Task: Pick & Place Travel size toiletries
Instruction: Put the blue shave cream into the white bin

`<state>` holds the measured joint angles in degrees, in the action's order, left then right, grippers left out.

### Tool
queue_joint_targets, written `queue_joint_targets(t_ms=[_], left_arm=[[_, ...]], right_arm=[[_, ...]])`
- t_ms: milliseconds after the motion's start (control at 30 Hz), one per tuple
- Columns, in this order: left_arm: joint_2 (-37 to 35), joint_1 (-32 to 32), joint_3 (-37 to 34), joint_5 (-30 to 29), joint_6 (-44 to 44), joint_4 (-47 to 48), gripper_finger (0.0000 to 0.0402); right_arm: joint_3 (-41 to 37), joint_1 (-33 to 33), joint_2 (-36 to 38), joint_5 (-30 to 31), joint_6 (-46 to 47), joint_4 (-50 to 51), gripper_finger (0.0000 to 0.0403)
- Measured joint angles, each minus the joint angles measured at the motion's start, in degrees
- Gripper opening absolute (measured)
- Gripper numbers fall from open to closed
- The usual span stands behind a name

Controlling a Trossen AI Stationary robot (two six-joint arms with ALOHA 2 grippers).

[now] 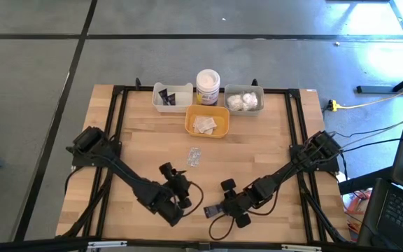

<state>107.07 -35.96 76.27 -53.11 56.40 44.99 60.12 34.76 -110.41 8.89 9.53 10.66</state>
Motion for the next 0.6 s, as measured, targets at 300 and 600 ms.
queue_joint_targets(t_ms=[300, 600], left_arm=[[-0.1, -0.9, -5.1, 1.7, 6.0, -4.6, 0.0223], [0.0, 2.0, -10.8, 14.6, -15.7, -32.2, 0.0222]], right_arm=[[0.0, 0.0, -0.1, 2.7, 1.8, -0.9, 0.0131], [0.0, 0.0, -0.1, 2.7, 2.5, -1.0, 0.013]])
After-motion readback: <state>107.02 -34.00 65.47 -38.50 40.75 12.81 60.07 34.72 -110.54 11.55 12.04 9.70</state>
